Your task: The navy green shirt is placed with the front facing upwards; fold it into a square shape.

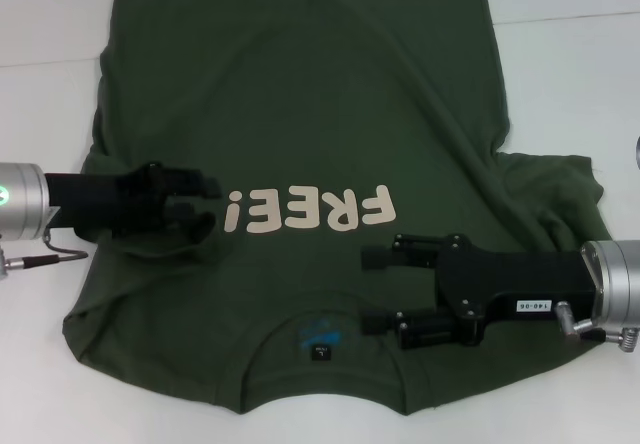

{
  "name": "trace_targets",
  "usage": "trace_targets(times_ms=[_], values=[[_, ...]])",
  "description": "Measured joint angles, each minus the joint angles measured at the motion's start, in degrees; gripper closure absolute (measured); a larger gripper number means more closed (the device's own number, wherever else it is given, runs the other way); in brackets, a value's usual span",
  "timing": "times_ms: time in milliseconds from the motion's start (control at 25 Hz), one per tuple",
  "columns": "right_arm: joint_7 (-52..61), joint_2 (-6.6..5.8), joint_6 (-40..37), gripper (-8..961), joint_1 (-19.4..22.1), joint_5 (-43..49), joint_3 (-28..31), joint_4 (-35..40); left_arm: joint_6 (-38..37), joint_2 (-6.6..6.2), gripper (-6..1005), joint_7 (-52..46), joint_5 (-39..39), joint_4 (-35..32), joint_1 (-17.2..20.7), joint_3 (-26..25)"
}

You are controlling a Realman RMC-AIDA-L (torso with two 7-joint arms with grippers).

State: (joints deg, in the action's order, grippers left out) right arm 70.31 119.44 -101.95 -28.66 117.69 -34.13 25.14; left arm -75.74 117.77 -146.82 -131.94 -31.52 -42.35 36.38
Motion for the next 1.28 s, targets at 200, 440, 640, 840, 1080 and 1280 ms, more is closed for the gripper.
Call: trace_targets(times_ms=[200,440,640,840,1080,1280], values=[[0.0,0.00,0.0,74,-0.2,0.0,0.0,0.0,-4.3,-0.22,453,-0.3,0.6,-4.3,1.7,-1.8],[-0.2,-0.02,0.0,74,-0.3,0.0,0.0,0.0,-5.4,-0.69,455,-2.9,0.9,-11.5,5.5,-2.9],[-0.3,-0.08,0.0,74,-0.4,0.0,0.1,0.0,-2.2,-1.79,456,-3.1,-0.9,-11.5,6.3,-2.4],[-0.3,-0.09,0.1,74,-0.4,0.0,0.1,0.0,0.8,-1.96,456,-3.1,-3.9,-11.4,6.2,-2.3],[-0.2,-0.09,0.1,74,-0.4,0.0,0.1,0.0,3.7,-1.88,456,-2.7,-4.6,-11.2,6.0,0.1],[-0.1,-0.09,0.1,74,-0.5,0.0,0.1,0.0,6.0,-2.07,456,-2.7,-4.7,-10.1,6.1,2.0]])
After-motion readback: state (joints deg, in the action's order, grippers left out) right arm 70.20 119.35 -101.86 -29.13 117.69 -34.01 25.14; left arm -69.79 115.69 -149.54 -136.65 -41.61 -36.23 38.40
